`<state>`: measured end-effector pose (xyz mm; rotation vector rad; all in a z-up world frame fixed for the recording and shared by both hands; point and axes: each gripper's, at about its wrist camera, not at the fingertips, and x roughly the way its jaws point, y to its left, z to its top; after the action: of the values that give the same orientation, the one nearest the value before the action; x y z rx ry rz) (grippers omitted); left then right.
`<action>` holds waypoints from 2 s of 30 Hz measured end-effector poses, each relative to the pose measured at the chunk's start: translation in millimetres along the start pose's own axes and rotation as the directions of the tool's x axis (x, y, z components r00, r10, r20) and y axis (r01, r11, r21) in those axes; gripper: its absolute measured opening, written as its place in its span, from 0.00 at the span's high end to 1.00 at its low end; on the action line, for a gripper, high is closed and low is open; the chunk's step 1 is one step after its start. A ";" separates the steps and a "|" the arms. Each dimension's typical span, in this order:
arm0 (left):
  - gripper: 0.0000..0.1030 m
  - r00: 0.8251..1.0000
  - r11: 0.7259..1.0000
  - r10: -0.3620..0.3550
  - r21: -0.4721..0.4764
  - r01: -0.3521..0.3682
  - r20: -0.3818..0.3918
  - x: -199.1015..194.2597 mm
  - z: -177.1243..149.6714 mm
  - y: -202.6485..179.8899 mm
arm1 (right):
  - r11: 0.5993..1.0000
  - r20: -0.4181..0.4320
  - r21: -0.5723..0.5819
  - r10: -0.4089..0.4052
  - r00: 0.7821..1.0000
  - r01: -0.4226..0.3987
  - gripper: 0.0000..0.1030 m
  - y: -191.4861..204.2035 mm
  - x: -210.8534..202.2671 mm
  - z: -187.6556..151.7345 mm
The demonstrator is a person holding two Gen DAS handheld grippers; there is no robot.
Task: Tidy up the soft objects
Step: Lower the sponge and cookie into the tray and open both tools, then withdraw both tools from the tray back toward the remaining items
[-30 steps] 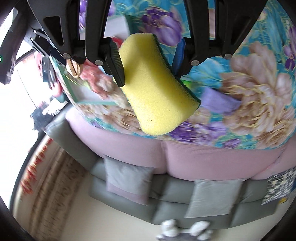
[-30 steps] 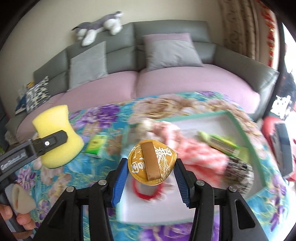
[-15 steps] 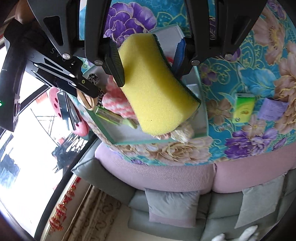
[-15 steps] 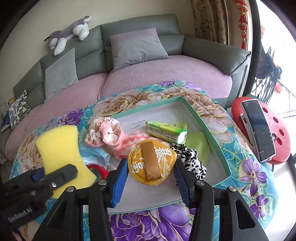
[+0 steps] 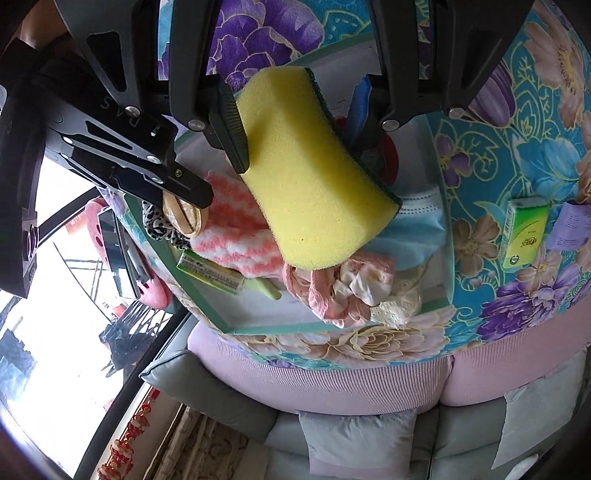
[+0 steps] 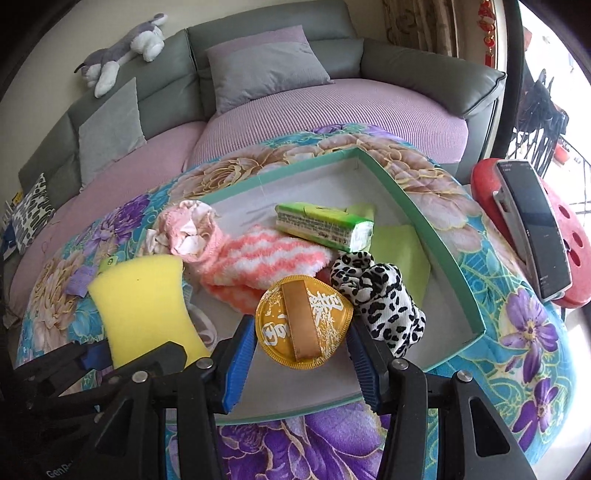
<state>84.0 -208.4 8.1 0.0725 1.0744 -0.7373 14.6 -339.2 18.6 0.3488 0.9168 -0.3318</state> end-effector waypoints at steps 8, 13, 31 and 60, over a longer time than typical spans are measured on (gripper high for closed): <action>0.50 0.999 0.999 0.035 -0.002 -0.035 -0.026 16.9 0.2 3.4 | 0.999 -0.001 0.028 0.016 1.000 -0.016 0.49 -5.4 13.2 0.5; 0.50 0.999 1.000 0.030 -0.008 -0.030 -0.018 21.7 2.5 5.8 | 0.999 0.001 0.040 0.029 1.000 -0.029 0.49 -7.2 19.6 2.8; 0.38 0.998 0.998 0.053 0.037 -0.053 -0.026 1.4 6.8 0.7 | 1.000 0.026 0.013 0.011 1.000 -0.012 0.39 -5.2 -0.4 8.9; 0.05 0.899 0.869 0.434 -0.293 -0.399 0.063 -51.0 7.0 114.7 | 0.997 0.014 -0.065 -0.048 0.999 0.049 0.00 20.1 1.4 8.8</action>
<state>142.3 -97.7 20.0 0.0194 0.9844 -0.1933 30.1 -325.2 25.4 0.2647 0.9233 -0.3478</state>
